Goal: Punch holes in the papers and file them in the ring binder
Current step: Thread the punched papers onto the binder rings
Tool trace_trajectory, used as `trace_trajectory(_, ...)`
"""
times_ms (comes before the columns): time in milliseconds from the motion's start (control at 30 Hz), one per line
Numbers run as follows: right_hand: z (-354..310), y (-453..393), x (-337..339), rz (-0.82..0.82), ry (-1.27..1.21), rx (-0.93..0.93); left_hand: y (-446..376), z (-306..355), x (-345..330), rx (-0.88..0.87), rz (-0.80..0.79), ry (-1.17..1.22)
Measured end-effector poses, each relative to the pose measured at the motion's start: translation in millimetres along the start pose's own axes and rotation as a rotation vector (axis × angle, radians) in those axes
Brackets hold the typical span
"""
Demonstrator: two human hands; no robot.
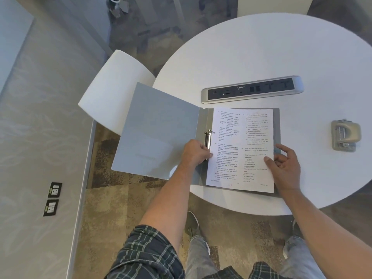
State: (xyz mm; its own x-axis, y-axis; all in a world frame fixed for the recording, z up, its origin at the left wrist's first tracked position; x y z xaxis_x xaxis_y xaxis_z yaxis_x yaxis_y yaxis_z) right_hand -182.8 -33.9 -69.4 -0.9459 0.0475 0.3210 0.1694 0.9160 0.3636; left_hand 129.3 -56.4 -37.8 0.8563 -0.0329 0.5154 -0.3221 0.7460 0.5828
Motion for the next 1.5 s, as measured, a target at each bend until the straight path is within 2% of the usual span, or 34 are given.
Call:
trace_trajectory(100, -2.6, -2.6, 3.0, -0.01, -0.033, -0.05, 1.9, 0.1, -1.8, -0.034, 0.037, -0.005)
trace_trajectory(167, -5.2, -4.4, 4.1, -0.011, 0.045, -0.072, 4.5, -0.4, -2.8, -0.079, 0.073, -0.015)
trace_trajectory(267, -13.5, -2.1, 1.3, 0.03, 0.252, -0.089, 11.2, -0.1, -3.0, -0.167, 0.147, -0.039)
trace_trajectory(333, -25.7, 2.8, -4.4, 0.089, 0.476, -0.064, 14.1, -0.9, -4.2, -0.192, 0.18, -0.054)
trace_trajectory(433, -50.4, 11.7, -25.5, 0.187, 0.793, 0.126, 16.3, -2.6, -9.5, -0.199, 0.163, -0.089)
trace_trajectory(500, -67.6, 17.4, -57.7, 0.091, 0.805, 0.319, 16.5, -1.5, -11.5, -0.212, 0.146, -0.109)
trace_trajectory(567, -76.8, 19.6, -98.3, -0.115, 0.866, 0.481, 16.7, -0.9, -10.2, -0.221, 0.144, -0.112)
trace_trajectory(667, -74.3, 20.5, -147.0, -0.387, 1.039, 0.591, 17.2, -3.2, -4.6, -0.223, 0.168, -0.078)
trace_trajectory(733, -70.8, 22.0, -163.3, -0.439, 1.13, 0.614, 17.7, -6.5, -1.2, -0.213, 0.183, -0.032)
trace_trajectory(833, -68.0, 22.8, -169.6, -0.397, 1.214, 0.618, 17.2, -11.8, 1.5, -0.193, 0.192, 0.024)
trace_trajectory(967, -65.2, 22.3, -171.0, -0.361, 1.221, 0.592, 15.2, -17.0, 4.8, -0.176, 0.212, 0.095)
trace_trajectory(1133, -64.3, 20.5, -173.0, -0.402, 1.193, 0.531, 11.3, -21.5, 7.5, -0.159, 0.198, 0.15)
trace_trajectory(1300, -55.2, 9.5, -162.4, -0.46, 0.859, 0.446, 11.8, -24.1, 12.2, -0.156, 0.22, 0.162)
trace_trajectory(1400, -49.0, 10.2, -157.6, -0.482, 0.746, 0.497, 13.3, -25.9, 13.1, -0.14, 0.216, 0.204)
trace_trajectory(1500, -44.0, 14.9, -158.8, -0.509, 0.78, 0.584, 13.9, -28.1, 14.9, -0.122, 0.216, 0.236)
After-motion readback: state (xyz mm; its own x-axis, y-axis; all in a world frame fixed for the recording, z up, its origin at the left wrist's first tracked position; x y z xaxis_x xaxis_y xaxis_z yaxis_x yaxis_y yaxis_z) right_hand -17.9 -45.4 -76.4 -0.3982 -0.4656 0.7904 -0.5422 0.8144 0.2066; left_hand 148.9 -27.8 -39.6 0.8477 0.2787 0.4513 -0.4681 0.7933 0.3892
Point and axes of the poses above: each hand's wrist, its own y-axis away from the middle knuckle, its own x-axis out of the back of the hand, z = x × y, the point moved 7 cm from there along -y, towards the middle knuckle, and after that the axes turned 11 degrees about y, right-handed, at the moved point
